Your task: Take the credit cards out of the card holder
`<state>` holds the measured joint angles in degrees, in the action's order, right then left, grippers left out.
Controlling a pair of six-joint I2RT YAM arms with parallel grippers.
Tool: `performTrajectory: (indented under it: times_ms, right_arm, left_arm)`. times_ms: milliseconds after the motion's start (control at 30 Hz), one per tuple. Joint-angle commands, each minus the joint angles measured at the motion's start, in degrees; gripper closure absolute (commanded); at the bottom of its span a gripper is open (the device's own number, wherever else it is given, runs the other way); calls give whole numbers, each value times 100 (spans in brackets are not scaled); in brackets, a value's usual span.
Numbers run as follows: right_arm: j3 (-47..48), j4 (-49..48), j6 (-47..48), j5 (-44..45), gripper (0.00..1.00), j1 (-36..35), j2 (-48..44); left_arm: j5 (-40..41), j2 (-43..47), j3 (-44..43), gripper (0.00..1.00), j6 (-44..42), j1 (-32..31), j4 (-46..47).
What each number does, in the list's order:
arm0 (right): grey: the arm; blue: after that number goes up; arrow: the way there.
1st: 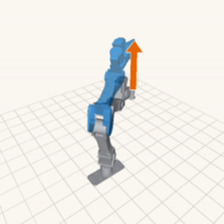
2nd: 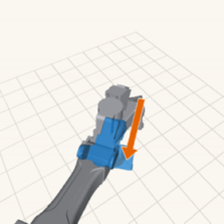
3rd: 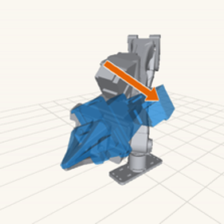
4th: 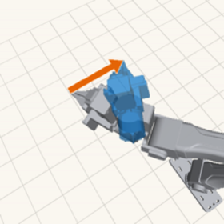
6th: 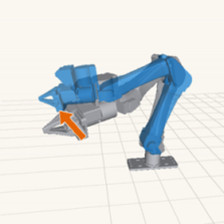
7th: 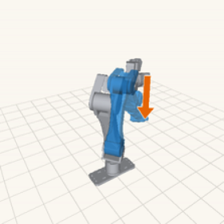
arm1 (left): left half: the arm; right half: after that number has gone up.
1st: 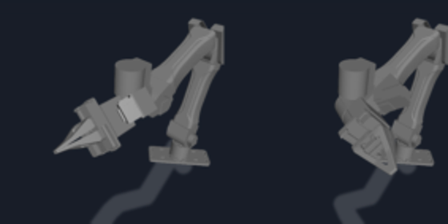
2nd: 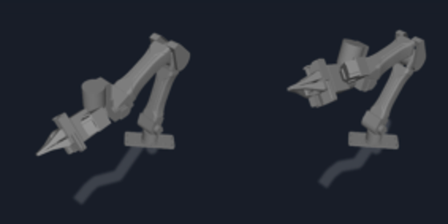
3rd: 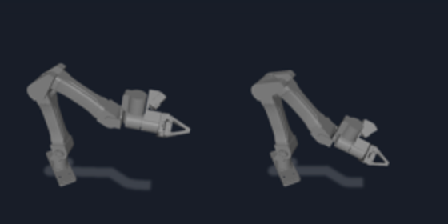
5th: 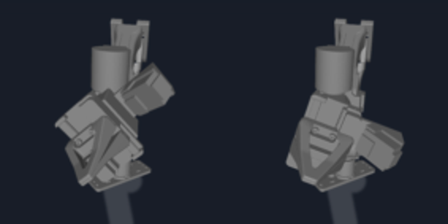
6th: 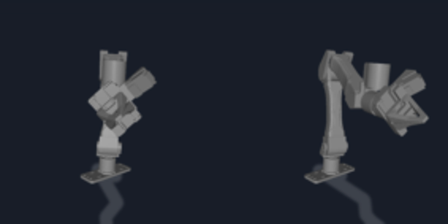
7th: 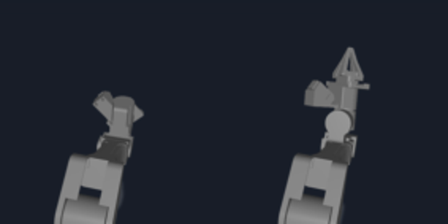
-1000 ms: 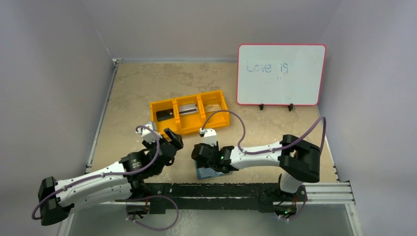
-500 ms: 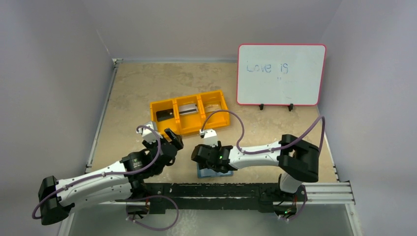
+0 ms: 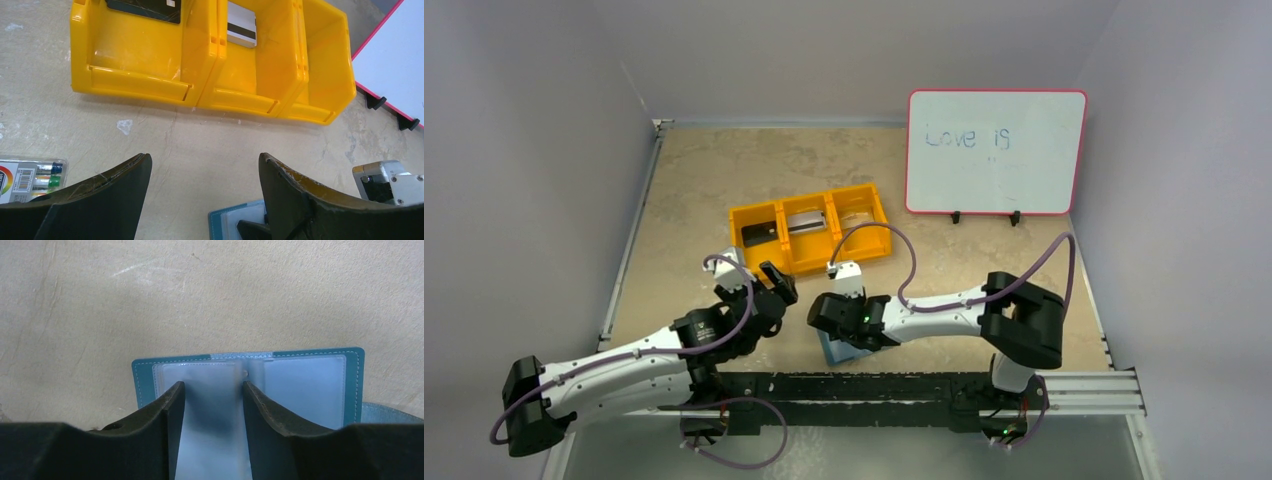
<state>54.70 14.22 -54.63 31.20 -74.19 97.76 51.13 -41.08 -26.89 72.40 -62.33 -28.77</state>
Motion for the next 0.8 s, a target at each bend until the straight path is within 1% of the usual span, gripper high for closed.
performTrajectory:
  times_ms: [0,200,300,367,400,500,600,767]
  right_arm:
    - [-55,342,-118,95,56,-25,246]
    - [-100,300,-119,76,75,-25,268]
    - [-213,157,-112,-50,87,-25,179]
    - [-298,-3,-105,-75,98,3,68]
    - [-344,-75,-101,-97,100,28,8]
    - [-523,-474,-32,-286,100,187,-213]
    - [-897,-1012,-81,-602,100,473,-588]
    - [-1912,-2460,5,-1423,100,1073,-1615]
  left_arm:
    - [33,-63,-88,22,39,3,161]
    - [-13,-127,-37,22,-6,1,302]
    - [-77,-182,-40,22,-65,2,392]
    - [-128,-219,-35,22,-134,1,466]
    - [-165,-246,-37,22,-175,-3,523]
    - [-304,-351,-33,22,-307,3,712]
    - [-464,-478,-29,22,-411,1,915]
    - [-737,-656,-15,22,-609,2,1277]
